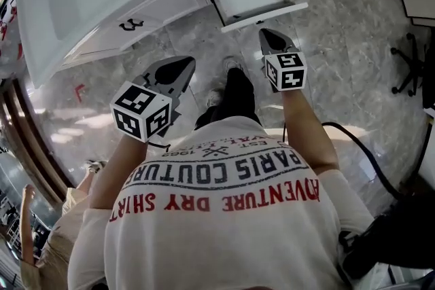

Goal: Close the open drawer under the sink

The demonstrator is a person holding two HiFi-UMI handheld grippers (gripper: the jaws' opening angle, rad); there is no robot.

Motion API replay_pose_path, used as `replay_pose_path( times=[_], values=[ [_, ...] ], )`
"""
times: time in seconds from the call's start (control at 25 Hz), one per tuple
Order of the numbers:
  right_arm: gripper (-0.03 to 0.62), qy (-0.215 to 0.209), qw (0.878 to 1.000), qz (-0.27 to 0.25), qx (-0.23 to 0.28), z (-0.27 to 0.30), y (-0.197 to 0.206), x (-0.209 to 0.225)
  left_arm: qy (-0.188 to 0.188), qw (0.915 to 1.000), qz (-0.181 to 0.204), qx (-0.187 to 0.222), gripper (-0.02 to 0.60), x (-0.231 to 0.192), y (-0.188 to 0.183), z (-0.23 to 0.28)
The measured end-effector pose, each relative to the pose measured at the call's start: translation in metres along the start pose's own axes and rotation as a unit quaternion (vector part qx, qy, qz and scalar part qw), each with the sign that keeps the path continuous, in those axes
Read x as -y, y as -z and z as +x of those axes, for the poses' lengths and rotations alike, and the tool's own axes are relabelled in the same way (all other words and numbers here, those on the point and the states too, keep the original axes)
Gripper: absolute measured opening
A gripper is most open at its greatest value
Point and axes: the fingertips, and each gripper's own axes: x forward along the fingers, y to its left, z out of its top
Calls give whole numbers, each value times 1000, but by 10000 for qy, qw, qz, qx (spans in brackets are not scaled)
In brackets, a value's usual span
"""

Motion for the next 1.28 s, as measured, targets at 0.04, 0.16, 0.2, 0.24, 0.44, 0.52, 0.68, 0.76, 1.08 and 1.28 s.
replay_pose_path(
  times=[0.04,0.16,0.2,0.24,0.44,0.52,0.68,0.76,1.08,1.28],
  values=[
    [0,-4,10000,-14,-38,7,1,2,-9,10000,-40,-4,0,-3,1,2],
    [0,-14,9998,23,-201,27,9,9,-26,9999,-135,-70,0,-11,4,10],
    [0,-6,9996,54,-264,32,12,12,-42,9998,-157,-99,0,-14,5,12],
    [0,7,9995,90,-316,37,15,15,-63,9997,-180,-123,0,-17,7,13],
    [0,33,9991,183,-391,50,15,19,-160,9994,-277,-136,0,-32,5,13],
    [0,19,9990,190,-409,53,16,19,-198,9992,-316,-118,0,-36,4,14],
    [0,-3,9990,196,-412,55,19,22,-212,9990,-377,-108,0,-37,5,16],
    [0,17,9988,279,-414,55,20,23,-219,9990,-377,-116,0,-37,6,16],
    [1,5,9988,322,-363,56,17,25,-255,9987,-418,-111,0,-38,7,15],
    [0,-17,9989,266,-375,62,12,24,-264,9986,-459,-89,0,-43,5,15]
  ],
)
